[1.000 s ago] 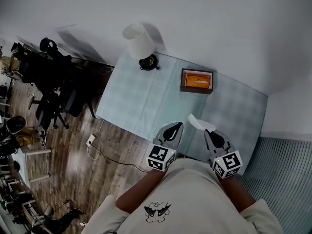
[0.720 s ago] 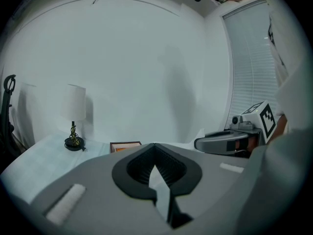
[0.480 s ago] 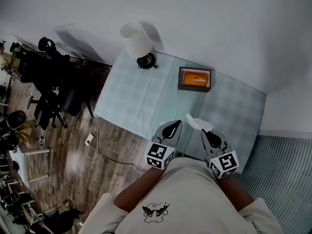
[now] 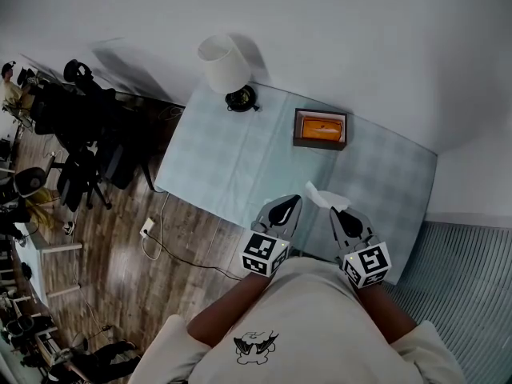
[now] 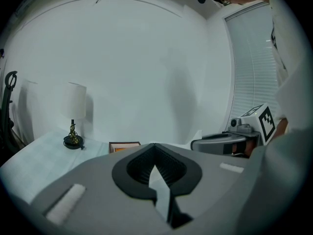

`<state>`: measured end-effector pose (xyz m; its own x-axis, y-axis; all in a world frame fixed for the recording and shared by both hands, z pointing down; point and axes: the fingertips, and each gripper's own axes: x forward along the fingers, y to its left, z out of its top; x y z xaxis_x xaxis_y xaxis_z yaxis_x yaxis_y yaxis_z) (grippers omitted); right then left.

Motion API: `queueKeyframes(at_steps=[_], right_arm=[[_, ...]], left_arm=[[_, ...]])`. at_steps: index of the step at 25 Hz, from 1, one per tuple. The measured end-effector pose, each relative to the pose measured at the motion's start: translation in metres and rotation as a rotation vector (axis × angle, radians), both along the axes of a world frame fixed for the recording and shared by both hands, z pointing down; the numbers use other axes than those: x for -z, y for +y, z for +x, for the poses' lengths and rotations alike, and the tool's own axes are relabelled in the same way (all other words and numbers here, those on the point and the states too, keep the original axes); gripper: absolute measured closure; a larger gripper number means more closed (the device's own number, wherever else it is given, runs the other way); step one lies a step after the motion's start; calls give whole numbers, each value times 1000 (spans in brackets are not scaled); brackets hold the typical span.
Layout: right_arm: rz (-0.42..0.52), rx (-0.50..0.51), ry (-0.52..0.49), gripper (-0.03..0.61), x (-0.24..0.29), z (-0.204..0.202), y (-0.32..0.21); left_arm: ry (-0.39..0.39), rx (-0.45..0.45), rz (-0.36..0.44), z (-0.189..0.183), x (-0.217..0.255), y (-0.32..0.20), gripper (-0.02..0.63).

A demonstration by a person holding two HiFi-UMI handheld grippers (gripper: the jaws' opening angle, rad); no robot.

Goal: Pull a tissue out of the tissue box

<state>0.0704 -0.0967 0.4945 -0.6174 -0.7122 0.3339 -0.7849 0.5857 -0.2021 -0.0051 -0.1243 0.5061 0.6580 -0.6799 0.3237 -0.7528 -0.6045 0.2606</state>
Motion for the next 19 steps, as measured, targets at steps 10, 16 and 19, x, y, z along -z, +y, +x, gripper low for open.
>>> queueKeyframes(at_steps=[10,16,19], right_arm=[[-13,-8,2,565,-5,-1,0],[-22,0,-1,565,-9,-4,0],[-26,-5,-3,565,-14,-1,-4]], left_arm=[[4,-6,-24,-2,-6,3,607],[5,6,-30,-2,-8,1,607],[11,7,-36,2,-12,-3,607]])
